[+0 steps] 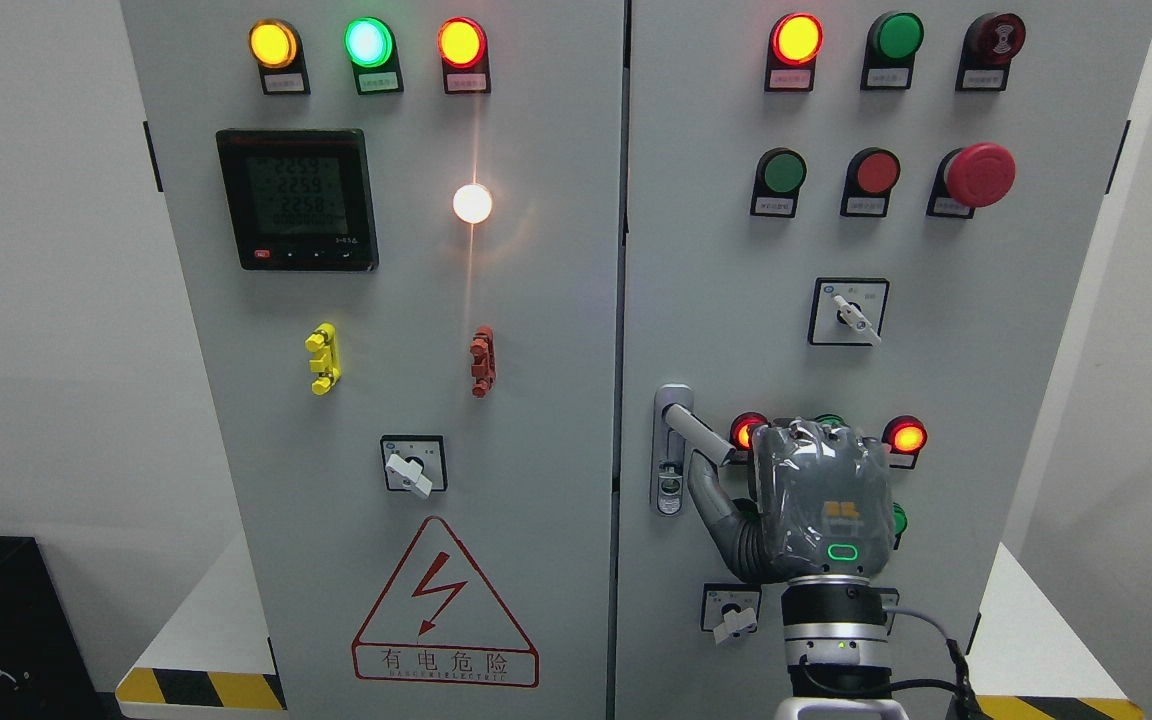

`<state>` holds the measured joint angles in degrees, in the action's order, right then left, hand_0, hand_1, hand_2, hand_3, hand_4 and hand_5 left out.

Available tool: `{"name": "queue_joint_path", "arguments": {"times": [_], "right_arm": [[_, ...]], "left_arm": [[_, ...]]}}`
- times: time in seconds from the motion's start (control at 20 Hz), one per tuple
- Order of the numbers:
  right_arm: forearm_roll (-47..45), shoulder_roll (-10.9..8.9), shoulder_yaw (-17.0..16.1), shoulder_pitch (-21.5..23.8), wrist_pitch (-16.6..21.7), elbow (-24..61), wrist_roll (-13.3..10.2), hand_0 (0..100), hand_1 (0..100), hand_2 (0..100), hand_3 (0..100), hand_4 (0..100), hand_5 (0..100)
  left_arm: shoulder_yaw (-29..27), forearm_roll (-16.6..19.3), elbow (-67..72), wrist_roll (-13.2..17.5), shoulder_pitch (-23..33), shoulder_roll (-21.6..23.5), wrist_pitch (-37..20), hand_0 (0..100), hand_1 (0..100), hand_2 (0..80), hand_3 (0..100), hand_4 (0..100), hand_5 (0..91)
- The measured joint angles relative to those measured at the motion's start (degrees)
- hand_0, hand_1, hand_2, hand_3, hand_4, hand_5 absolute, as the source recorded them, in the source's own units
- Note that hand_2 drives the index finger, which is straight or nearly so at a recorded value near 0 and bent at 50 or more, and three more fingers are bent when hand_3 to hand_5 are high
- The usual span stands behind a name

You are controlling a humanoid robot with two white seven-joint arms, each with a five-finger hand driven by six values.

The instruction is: Release door handle

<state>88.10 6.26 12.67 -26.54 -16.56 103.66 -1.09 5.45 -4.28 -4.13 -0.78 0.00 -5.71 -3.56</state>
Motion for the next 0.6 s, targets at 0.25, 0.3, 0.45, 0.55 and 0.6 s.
{"name": "queue_joint_path", "arguments": {"times": [0.25, 0.3, 0.45, 0.55, 0.6], "right_arm": [[0.04, -0.24, -0.20, 0.00, -0.03, 0.06, -0.03, 49, 31, 97, 100, 100, 100], [0.04, -0.27, -0.24, 0.00, -0.03, 0.07, -0.03, 49, 31, 97, 100, 100, 100], [0.01, -0.36, -0.30, -0.02, -0.03, 0.11, -0.03, 49, 31, 97, 100, 100, 100], [-0.01, -0.40, -0.35, -0.04, -0.03, 0.13, -0.03, 49, 31, 97, 100, 100, 100], [-0.02, -0.42, -0.37, -0.06, -0.03, 0.14, -0.03, 50, 31, 97, 100, 100, 100]], "left_arm": [[0.00, 0.01, 0.00, 0.00, 0.00, 0.00, 0.00, 12, 56, 0.0, 0, 0, 0.0], [0.00, 0.02, 0.00, 0.00, 0.00, 0.00, 0.00, 12, 56, 0.0, 0, 0, 0.0], [0.00, 0.03, 0.00, 0.00, 0.00, 0.00, 0.00, 12, 56, 0.0, 0, 0, 0.0], [0.00, 0.02, 0.00, 0.00, 0.00, 0.00, 0.00, 12, 56, 0.0, 0, 0, 0.0], [0.00, 0.02, 0.00, 0.00, 0.00, 0.00, 0.00, 12, 56, 0.0, 0, 0, 0.0]]}}
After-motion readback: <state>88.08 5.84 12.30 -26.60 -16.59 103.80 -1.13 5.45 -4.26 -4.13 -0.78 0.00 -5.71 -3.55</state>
